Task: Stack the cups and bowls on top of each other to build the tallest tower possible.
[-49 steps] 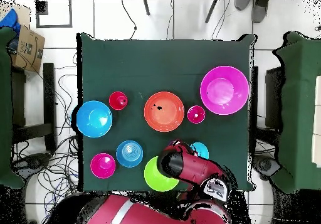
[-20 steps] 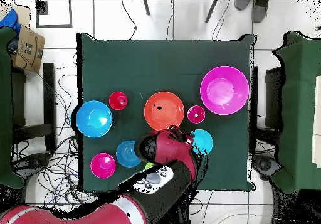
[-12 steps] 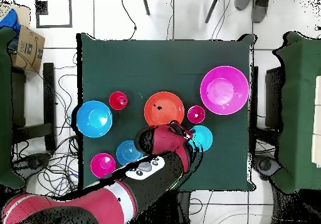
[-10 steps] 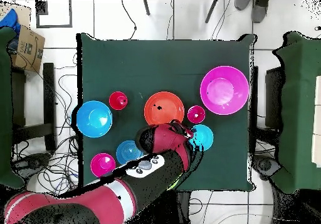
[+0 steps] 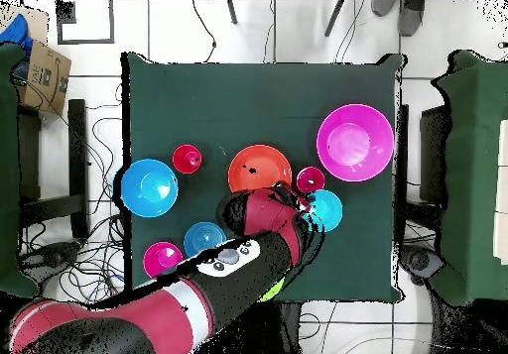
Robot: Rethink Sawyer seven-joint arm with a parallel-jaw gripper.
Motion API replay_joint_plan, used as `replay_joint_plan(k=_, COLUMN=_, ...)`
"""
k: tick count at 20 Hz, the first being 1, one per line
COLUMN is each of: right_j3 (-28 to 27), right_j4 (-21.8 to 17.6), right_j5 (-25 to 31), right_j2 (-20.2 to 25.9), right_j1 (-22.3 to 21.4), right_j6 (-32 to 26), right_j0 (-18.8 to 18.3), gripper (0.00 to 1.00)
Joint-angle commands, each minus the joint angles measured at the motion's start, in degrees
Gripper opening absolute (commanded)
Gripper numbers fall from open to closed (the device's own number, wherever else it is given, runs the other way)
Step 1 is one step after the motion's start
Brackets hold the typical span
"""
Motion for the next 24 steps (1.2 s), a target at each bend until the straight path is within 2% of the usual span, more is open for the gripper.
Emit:
replay_joint_plan(k=1, right_j3=-6.6, right_j4=2.3, right_j5=13.6, right_j2=2.6, right_j1=-1.3, right_j6=8.6, right_j0=1.4, gripper=0.00)
replay_joint_plan(k=14, right_j3=-10.3, right_j4=2.9, right_j5=20.6, right_j2=1.3, right_j1=-1.3, right_j6=11.5, right_j0=2.6, gripper=0.00)
replay_joint_plan(k=24, right_j3=-14.3, right_j4=5.4, right_j5=23.1, right_j2=0.1, right_j1=1.6, right_j6=14.5, right_j0=3.1, gripper=0.00)
